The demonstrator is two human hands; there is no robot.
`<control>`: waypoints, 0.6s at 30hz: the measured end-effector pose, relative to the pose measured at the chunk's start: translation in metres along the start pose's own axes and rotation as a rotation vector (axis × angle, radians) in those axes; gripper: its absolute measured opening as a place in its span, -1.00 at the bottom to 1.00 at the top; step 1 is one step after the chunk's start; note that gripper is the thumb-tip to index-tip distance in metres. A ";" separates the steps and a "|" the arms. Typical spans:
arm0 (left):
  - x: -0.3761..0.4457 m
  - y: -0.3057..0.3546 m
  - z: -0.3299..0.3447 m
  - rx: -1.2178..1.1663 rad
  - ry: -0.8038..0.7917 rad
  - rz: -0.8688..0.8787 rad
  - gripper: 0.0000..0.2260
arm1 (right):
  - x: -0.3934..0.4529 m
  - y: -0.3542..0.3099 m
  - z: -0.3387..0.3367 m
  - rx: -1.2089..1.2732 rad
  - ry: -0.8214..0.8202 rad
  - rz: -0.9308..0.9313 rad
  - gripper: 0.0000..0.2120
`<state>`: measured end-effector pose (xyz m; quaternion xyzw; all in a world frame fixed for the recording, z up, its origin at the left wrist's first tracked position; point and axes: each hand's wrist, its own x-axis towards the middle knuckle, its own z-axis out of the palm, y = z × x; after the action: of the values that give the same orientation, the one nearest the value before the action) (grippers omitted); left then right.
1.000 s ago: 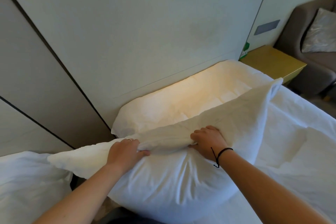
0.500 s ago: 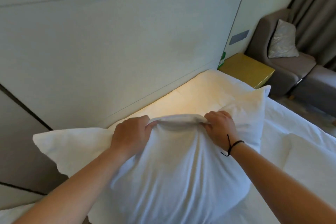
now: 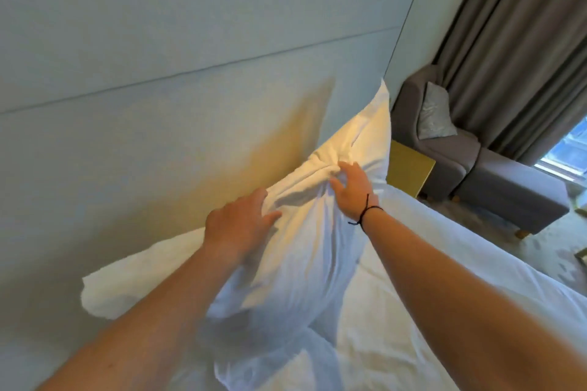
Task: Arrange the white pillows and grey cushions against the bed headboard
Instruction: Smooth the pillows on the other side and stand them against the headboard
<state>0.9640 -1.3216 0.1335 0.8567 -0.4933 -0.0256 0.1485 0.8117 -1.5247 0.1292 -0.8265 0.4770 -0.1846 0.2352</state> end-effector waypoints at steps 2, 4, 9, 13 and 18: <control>-0.011 -0.032 0.038 0.069 -0.265 -0.070 -0.27 | -0.026 0.004 0.068 0.185 -0.291 0.192 -0.23; -0.030 -0.063 0.075 0.127 -0.381 -0.118 -0.01 | -0.062 0.007 0.130 0.247 -0.464 0.307 -0.02; -0.039 -0.109 0.108 0.001 -0.299 -0.162 -0.13 | -0.091 -0.009 0.177 0.294 -0.396 0.338 0.19; -0.023 -0.112 0.093 -0.061 -0.257 -0.080 -0.36 | -0.082 -0.011 0.165 0.284 -0.435 0.342 0.05; 0.000 -0.116 0.071 -0.075 -0.204 -0.011 -0.56 | -0.077 -0.005 0.152 0.279 -0.450 0.293 -0.11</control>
<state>1.0473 -1.2838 0.0329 0.8462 -0.4998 -0.1321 0.1292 0.8585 -1.4230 0.0010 -0.7287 0.4970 -0.0249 0.4705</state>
